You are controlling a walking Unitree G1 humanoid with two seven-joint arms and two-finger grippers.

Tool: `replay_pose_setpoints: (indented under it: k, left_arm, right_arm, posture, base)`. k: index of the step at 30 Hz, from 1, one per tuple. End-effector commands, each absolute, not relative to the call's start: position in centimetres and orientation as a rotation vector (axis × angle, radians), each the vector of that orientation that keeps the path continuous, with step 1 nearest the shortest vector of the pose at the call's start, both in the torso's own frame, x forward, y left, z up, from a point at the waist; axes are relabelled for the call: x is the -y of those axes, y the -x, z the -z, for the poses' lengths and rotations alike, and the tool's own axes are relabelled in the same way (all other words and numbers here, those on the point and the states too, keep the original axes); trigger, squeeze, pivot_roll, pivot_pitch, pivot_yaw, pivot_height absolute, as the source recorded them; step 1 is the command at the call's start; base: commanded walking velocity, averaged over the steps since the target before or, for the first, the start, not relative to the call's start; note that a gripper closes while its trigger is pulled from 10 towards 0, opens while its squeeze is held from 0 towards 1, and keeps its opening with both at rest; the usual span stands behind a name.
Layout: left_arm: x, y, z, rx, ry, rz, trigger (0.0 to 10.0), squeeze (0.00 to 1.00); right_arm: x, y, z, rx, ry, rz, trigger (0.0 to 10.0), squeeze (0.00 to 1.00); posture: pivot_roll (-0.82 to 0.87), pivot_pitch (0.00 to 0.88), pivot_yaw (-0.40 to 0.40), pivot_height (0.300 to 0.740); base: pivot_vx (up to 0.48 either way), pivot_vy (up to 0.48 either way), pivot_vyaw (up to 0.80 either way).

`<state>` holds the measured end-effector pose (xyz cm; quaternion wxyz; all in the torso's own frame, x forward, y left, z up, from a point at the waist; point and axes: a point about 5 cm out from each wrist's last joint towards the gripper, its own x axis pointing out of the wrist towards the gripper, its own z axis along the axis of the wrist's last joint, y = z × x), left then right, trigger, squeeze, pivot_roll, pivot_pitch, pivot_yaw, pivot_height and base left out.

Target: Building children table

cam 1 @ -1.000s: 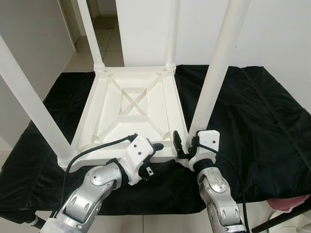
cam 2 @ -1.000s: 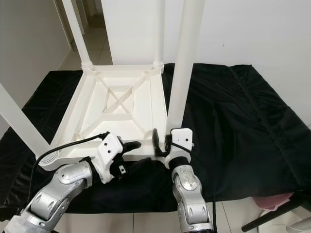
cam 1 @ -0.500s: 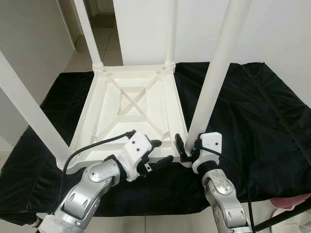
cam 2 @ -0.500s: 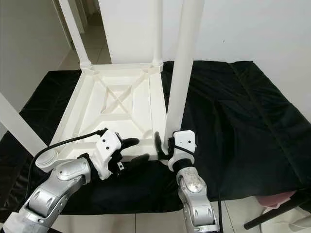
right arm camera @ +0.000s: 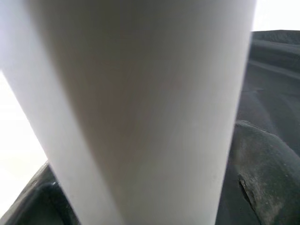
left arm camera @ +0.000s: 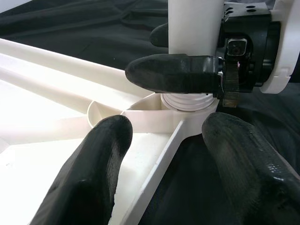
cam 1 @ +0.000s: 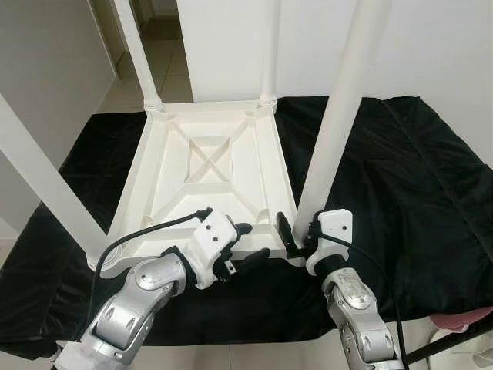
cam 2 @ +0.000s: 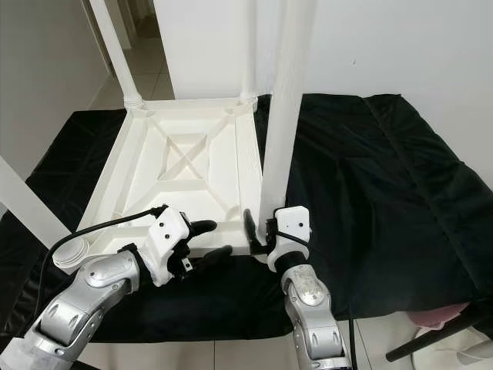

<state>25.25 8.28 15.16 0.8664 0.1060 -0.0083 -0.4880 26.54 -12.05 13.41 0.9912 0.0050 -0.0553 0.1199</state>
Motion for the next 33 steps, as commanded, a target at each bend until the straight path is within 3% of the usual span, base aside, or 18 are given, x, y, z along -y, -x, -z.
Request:
replay_pose_setpoints:
  k: [1, 12, 18, 33]
  left_arm:
    - [-8.5, -25.2, -15.1, 0.005, -0.236, 1.050, 10.0, 0.00]
    - [-8.7, -25.3, -15.0, -0.002, -0.248, 1.054, 10.0, 0.00]
    - [-8.6, -26.9, -15.7, 0.039, -0.282, 1.012, 10.0, 0.00]
    - [-8.1, -26.4, -15.5, 0.044, -0.255, 1.026, 10.0, 0.00]
  right_arm:
    - [11.9, -26.7, -13.6, 0.122, -0.005, -0.255, 10.0, 0.00]
    - [12.1, -26.8, -13.4, 0.123, 0.009, -0.267, 10.0, 0.00]
    - [12.3, -27.6, -13.7, 0.132, 0.013, -0.276, 10.0, 0.00]
    - [13.0, -27.7, -13.8, 0.133, 0.040, -0.294, 10.0, 0.00]
  posture:
    - [-0.06, 0.052, 0.088, 0.740]
    - [-0.06, 0.034, 0.079, 0.740]
    - [-0.06, 0.031, 0.049, 0.740]
    - [-0.09, 0.044, 0.027, 0.740]
  base:
    - [0.000, 0.000, 0.00]
    - [0.000, 0.000, 0.00]
    - [0.000, 0.000, 0.00]
    - [0.000, 0.000, 0.00]
